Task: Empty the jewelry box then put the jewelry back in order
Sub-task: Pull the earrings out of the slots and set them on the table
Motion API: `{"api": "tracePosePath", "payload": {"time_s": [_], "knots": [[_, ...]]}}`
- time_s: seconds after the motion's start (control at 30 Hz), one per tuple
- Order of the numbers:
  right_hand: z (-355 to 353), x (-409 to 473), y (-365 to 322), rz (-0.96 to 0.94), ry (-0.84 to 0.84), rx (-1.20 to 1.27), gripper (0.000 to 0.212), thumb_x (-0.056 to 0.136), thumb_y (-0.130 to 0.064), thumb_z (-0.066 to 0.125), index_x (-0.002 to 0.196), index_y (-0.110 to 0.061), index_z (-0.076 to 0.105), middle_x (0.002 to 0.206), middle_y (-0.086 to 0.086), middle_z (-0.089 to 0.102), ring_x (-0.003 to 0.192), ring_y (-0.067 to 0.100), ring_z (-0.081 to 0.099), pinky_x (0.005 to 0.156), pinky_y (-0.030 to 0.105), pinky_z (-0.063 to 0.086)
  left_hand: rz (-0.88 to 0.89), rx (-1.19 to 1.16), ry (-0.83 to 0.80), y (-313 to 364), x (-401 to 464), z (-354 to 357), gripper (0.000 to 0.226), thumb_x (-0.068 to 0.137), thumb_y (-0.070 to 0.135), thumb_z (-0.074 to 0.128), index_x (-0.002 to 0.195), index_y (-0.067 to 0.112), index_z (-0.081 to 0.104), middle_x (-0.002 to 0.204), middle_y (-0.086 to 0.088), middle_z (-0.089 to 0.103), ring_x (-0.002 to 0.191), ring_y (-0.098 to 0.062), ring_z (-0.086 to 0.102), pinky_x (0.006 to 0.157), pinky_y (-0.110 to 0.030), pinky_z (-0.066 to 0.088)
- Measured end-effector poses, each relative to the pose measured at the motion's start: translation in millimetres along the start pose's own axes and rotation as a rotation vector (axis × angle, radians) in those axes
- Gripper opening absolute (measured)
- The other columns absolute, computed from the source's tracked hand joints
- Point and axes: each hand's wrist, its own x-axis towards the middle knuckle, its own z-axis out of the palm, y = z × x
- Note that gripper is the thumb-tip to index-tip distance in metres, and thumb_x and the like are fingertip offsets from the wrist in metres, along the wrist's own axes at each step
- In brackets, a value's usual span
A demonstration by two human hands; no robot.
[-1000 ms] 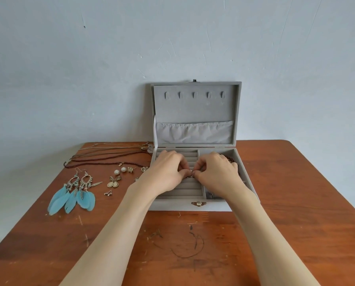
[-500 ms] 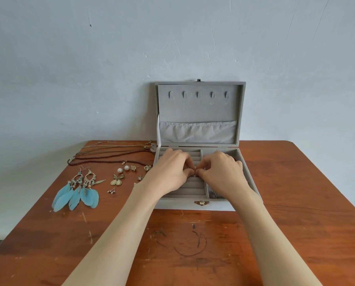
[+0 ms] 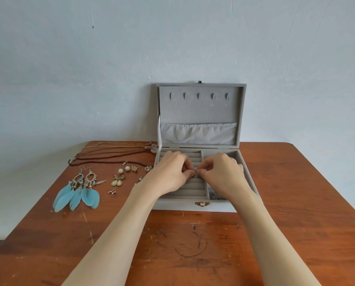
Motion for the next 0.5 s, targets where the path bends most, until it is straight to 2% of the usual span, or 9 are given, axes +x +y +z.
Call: {"api": "tracePosePath", "payload": {"time_s": [0.07,0.23,0.37,0.43,0.5], "knots": [[-1.2,-0.5,-0.4,0.0,0.008,0.014,0.01,0.084,-0.026,0.06,0.085,-0.026,0.069,0.089,-0.004,0.062,0.099,0.021,0.055,0.091,0.037,0.034,0.025,0.015,0.014,-0.1,-2.4,-2.6,0.009,0.088,0.025,0.06,0.079,0.023,0.057,0.081,0.009,0.051,0.086,-0.008,0.043,0.068,-0.017,0.032],[-0.2,-5.5,-12.6,-0.127,0.06,0.087,0.009,0.084,-0.022,0.061,0.082,-0.021,0.07,0.085,-0.007,0.053,0.089,0.018,0.055,0.091,0.043,0.042,0.001,-0.055,0.158,-8.7,-18.7,-30.3,0.015,0.085,0.022,0.061,0.073,0.029,0.056,0.075,0.019,0.053,0.071,0.005,0.05,0.064,0.002,0.034],[10.9,-17.7,-33.8,-0.265,0.104,0.117,0.009,0.085,-0.018,0.061,0.083,-0.016,0.069,0.087,-0.002,0.056,0.087,0.019,0.055,0.086,0.04,0.044,-0.089,-0.092,0.201,-26.7,-40.8,-53.1,0.018,0.077,0.019,0.066,0.066,0.031,0.059,0.07,0.014,0.062,0.063,0.001,0.058,0.055,-0.008,0.043],[19.3,-25.9,-46.9,-0.333,0.116,0.13,0.009,0.085,-0.018,0.062,0.085,-0.015,0.07,0.089,0.0,0.059,0.089,0.02,0.055,0.085,0.038,0.043,-0.142,-0.08,0.205,-38.4,-52.7,-63.9,0.015,0.077,0.022,0.067,0.068,0.031,0.061,0.073,0.015,0.064,0.068,0.0,0.06,0.06,-0.016,0.046],[31.2,-35.5,-61.8,-0.408,0.08,0.118,0.01,0.084,-0.02,0.062,0.086,-0.016,0.07,0.092,0.001,0.06,0.092,0.02,0.055,0.087,0.036,0.041,-0.198,-0.075,0.189,-53.9,-65.1,-74.7,0.015,0.078,0.024,0.069,0.069,0.034,0.064,0.077,0.017,0.066,0.078,0.002,0.061,0.068,-0.018,0.047]]}}
